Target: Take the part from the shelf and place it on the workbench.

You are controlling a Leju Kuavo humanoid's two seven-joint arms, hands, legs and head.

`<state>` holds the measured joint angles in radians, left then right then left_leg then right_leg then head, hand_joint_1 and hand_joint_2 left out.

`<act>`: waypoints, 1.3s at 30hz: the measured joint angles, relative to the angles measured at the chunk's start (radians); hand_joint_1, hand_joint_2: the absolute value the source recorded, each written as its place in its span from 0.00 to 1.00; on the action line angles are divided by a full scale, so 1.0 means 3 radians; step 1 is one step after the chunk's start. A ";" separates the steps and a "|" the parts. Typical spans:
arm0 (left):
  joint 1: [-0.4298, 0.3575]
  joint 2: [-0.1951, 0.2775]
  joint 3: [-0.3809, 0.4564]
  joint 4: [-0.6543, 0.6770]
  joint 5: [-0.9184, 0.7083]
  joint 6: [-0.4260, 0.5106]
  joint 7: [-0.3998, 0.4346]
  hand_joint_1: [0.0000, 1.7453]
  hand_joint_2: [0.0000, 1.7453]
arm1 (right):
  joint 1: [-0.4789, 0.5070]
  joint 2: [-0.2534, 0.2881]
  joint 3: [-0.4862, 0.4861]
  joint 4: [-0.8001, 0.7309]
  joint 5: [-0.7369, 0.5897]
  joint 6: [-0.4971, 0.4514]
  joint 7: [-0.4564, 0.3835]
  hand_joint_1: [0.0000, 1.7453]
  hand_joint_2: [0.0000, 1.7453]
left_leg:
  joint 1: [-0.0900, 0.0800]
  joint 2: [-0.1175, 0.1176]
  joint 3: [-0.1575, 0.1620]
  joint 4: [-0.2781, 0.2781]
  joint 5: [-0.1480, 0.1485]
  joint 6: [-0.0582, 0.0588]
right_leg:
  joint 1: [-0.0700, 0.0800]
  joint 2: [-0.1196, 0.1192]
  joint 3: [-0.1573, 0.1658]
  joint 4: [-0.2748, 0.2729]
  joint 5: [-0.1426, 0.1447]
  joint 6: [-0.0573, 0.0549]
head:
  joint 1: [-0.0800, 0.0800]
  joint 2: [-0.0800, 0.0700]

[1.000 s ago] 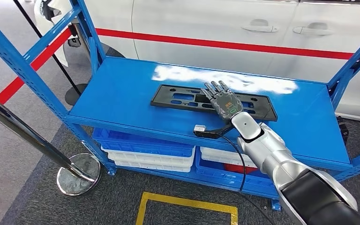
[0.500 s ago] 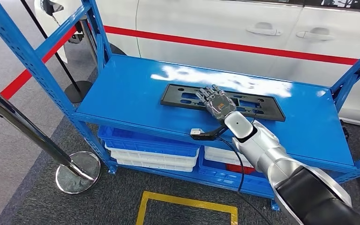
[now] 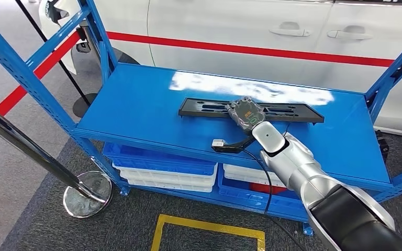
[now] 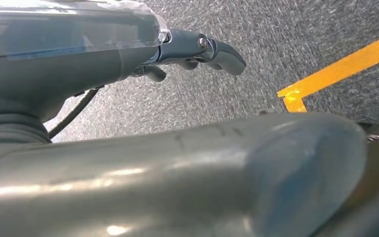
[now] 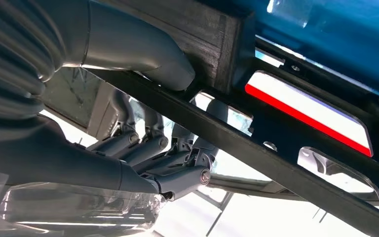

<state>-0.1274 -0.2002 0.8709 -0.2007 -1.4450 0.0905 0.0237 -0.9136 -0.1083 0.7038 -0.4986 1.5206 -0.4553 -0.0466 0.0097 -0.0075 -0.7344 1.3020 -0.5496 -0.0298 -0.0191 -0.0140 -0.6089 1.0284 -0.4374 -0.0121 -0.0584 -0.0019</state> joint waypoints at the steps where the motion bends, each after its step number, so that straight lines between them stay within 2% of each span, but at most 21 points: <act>1: 0.0000 0.0001 0.0000 0.0000 0.0000 0.0002 0.0000 0.00 0.00 | -0.0002 0.0000 -0.0003 -0.0003 0.0000 0.0000 -0.0007 0.95 1.00 | 0.0000 0.0000 0.0060 -0.0122 0.0088 0.0007 | 0.0000 0.0002 0.0005 0.0000 -0.0001 0.0001 | 0.0000 0.0000; 3: -0.0005 0.0004 0.0001 0.0000 0.0000 0.0005 0.0000 0.00 0.00 | -0.0009 -0.0005 -0.0012 -0.0015 0.0002 0.0002 -0.0024 0.96 1.00 | -0.0003 -0.0003 0.0289 -0.0580 0.0293 0.0035 | 0.0005 0.0009 0.0015 0.0002 -0.0005 0.0013 | 0.0000 0.0000; 5: -0.0011 0.0006 0.0001 0.0000 0.0001 0.0007 0.0000 0.00 0.00 | -0.0017 -0.0020 -0.0018 -0.0025 0.0004 0.0007 -0.0033 0.97 1.00 | -0.0016 -0.0008 0.0432 -0.0877 0.0378 0.0076 | 0.0014 0.0020 0.0017 0.0003 -0.0004 0.0045 | 0.0000 0.0000; 8: -0.0011 0.0007 0.0001 0.0000 0.0000 0.0007 0.0003 0.00 0.00 | -0.0021 -0.0040 -0.0023 -0.0026 0.0007 0.0011 -0.0034 0.97 1.00 | -0.0021 -0.0007 0.0450 -0.0930 0.0393 0.0137 | 0.0013 0.0030 0.0019 -0.0012 0.0007 0.0106 | 0.0000 0.0000; 10: -0.0016 0.0006 0.0000 0.0000 0.0000 0.0004 0.0006 0.00 0.00 | -0.0024 -0.0043 -0.0036 -0.0025 0.0008 0.0011 -0.0033 0.98 1.00 | -0.0008 0.0000 0.0465 -0.0970 0.0424 0.0179 | 0.0010 0.0036 -0.0028 0.0090 -0.0073 0.0136 | 0.0001 0.0000; 13: -0.0026 0.0006 0.0000 0.0000 -0.0002 -0.0003 0.0006 0.00 0.00 | -0.0006 -0.0040 -0.0054 -0.0021 0.0009 0.0016 -0.0033 0.99 1.00 | -0.0008 0.0005 0.0462 -0.0990 0.0441 0.0209 | 0.0007 0.0040 -0.0291 0.0661 -0.0370 0.0164 | 0.0001 0.0000; 14: -0.0026 0.0007 0.0000 0.0000 -0.0003 -0.0005 0.0006 0.00 0.00 | 0.0008 -0.0038 -0.0059 -0.0020 0.0000 0.0011 -0.0038 1.00 1.00 | -0.0009 0.0005 0.0459 -0.0988 0.0442 0.0211 | 0.0005 0.0040 -0.0364 0.0823 -0.0419 0.0170 | 0.0001 0.0000; 15: -0.0026 0.0007 0.0000 0.0000 -0.0004 -0.0007 0.0006 0.00 0.00 | 0.0019 -0.0035 -0.0068 -0.0019 -0.0025 -0.0002 -0.0054 1.00 1.00 | -0.0010 0.0004 0.0457 -0.0985 0.0442 0.0211 | 0.0004 0.0039 -0.0383 0.0874 -0.0404 0.0172 | 0.0001 0.0000; 16: -0.0027 0.0007 0.0000 0.0000 -0.0006 -0.0009 0.0006 0.00 0.00 | 0.0026 -0.0033 -0.0084 -0.0020 -0.0077 -0.0026 -0.0090 1.00 1.00 | -0.0010 0.0002 0.0456 -0.0979 0.0441 0.0210 | 0.0001 0.0038 -0.0338 0.0794 -0.0330 0.0171 | 0.0001 0.0000; 18: -0.0030 0.0004 -0.0002 0.0000 -0.0008 -0.0013 0.0002 0.00 0.00 | 0.0034 -0.0033 -0.0151 -0.0034 -0.0276 -0.0093 -0.0238 1.00 1.00 | -0.0011 -0.0002 0.0452 -0.0958 0.0432 0.0195 | -0.0003 0.0030 -0.0116 0.0369 -0.0125 0.0155 | 0.0001 0.0000; 20: -0.0036 0.0002 -0.0003 0.0000 -0.0009 -0.0014 -0.0005 0.00 0.00 | 0.0049 -0.0030 -0.0247 -0.0068 -0.0497 -0.0147 -0.0431 1.00 1.00 | -0.0023 -0.0003 0.0434 -0.0933 0.0422 0.0166 | 0.0008 0.0020 0.0037 0.0049 -0.0034 0.0126 | 0.0001 0.0000; 23: -0.0040 0.0003 -0.0003 0.0000 -0.0009 -0.0014 -0.0011 0.00 0.00 | 0.0097 -0.0027 -0.0381 -0.0162 -0.0763 -0.0168 -0.0685 1.00 1.00 | -0.0029 -0.0003 0.0412 -0.0929 0.0425 0.0113 | 0.0018 0.0018 0.0045 -0.0010 -0.0029 0.0077 | 0.0001 0.0000; 25: -0.0040 0.0003 -0.0003 0.0000 -0.0010 -0.0015 -0.0013 0.00 0.00 | 0.0117 -0.0043 -0.0471 -0.0293 -0.0994 -0.0123 -0.0869 1.00 1.00 | -0.0024 -0.0002 0.0364 -0.0828 0.0351 0.0073 | 0.0006 0.0007 0.0046 -0.0026 -0.0015 0.0037 | 0.0000 0.0000; 26: -0.0041 0.0003 -0.0004 0.0000 -0.0010 -0.0016 -0.0014 0.00 0.00 | 0.0125 -0.0065 -0.0511 -0.0389 -0.1152 -0.0054 -0.0967 1.00 1.00 | -0.0019 -0.0001 0.0300 -0.0687 0.0263 0.0053 | 0.0001 -0.0002 0.0047 -0.0033 -0.0011 0.0019 | 0.0000 0.0000; 28: -0.0040 0.0003 -0.0003 0.0000 -0.0008 -0.0020 -0.0016 0.00 0.00 | 0.0149 -0.0143 -0.0567 -0.0671 -0.1612 0.0236 -0.1153 1.00 1.00 | -0.0011 0.0001 0.0102 -0.0255 0.0051 0.0025 | 0.0006 -0.0019 0.0045 -0.0031 -0.0014 0.0002 | 0.0000 0.0000; 29: -0.0038 0.0003 -0.0003 0.0000 -0.0006 -0.0021 -0.0017 0.00 0.00 | 0.0166 -0.0190 -0.0581 -0.0845 -0.1877 0.0424 -0.1219 1.00 1.00 | -0.0006 0.0001 0.0012 -0.0071 -0.0010 0.0016 | 0.0009 -0.0026 0.0046 -0.0030 -0.0017 0.0000 | 0.0000 0.0000; 30: -0.0035 0.0003 -0.0002 0.0000 -0.0004 -0.0023 -0.0019 0.00 0.00 | 0.0180 -0.0237 -0.0592 -0.1038 -0.2130 0.0609 -0.1262 1.00 1.00 | -0.0003 0.0002 -0.0032 0.0010 -0.0008 0.0012 | 0.0010 -0.0031 0.0046 -0.0028 -0.0020 0.0000 | 0.0000 0.0000; 31: -0.0033 0.0003 -0.0002 0.0000 -0.0002 -0.0023 -0.0022 0.00 0.00 | 0.0189 -0.0278 -0.0598 -0.1215 -0.2318 0.0749 -0.1279 1.00 1.00 | -0.0001 0.0002 -0.0014 -0.0041 0.0058 0.0013 | 0.0011 -0.0032 0.0049 -0.0027 -0.0024 0.0004 | 0.0000 0.0000; 34: -0.0033 0.0003 -0.0001 0.0000 0.0000 -0.0022 -0.0032 0.00 0.00 | 0.0193 -0.0340 -0.0617 -0.1599 -0.2537 0.0913 -0.1291 1.00 1.00 | -0.0003 -0.0004 0.0277 -0.0675 0.0375 0.0050 | 0.0016 -0.0028 0.0064 -0.0020 -0.0043 0.0031 | 0.0000 0.0000; 36: -0.0033 0.0003 -0.0001 0.0000 0.0000 -0.0022 -0.0038 0.00 0.00 | 0.0198 -0.0347 -0.0630 -0.1742 -0.2561 0.0932 -0.1294 1.00 1.00 | -0.0016 -0.0012 0.0379 -0.0903 0.0431 0.0087 | 0.0024 -0.0021 0.0060 -0.0019 -0.0046 0.0061 | 0.0000 0.0000; 39: -0.0031 0.0003 0.0000 0.0000 0.0001 -0.0022 -0.0040 0.00 0.00 | 0.0216 -0.0341 -0.0648 -0.1872 -0.2597 0.0965 -0.1304 1.00 1.00 | -0.0021 -0.0016 0.0389 -0.0940 0.0443 0.0149 | 0.0020 -0.0015 0.0051 -0.0019 -0.0052 0.0120 | 0.0001 0.0000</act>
<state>-0.1366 -0.1993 0.8708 -0.2007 -1.4446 0.0839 0.0115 -0.8488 -0.2107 0.5095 -1.0602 0.7414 -0.1659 -0.4378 0.0035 -0.0121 -0.6178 1.0201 -0.4165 0.0148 -0.0132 -0.0184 -0.5935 1.0226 -0.4529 0.0238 -0.0581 -0.0019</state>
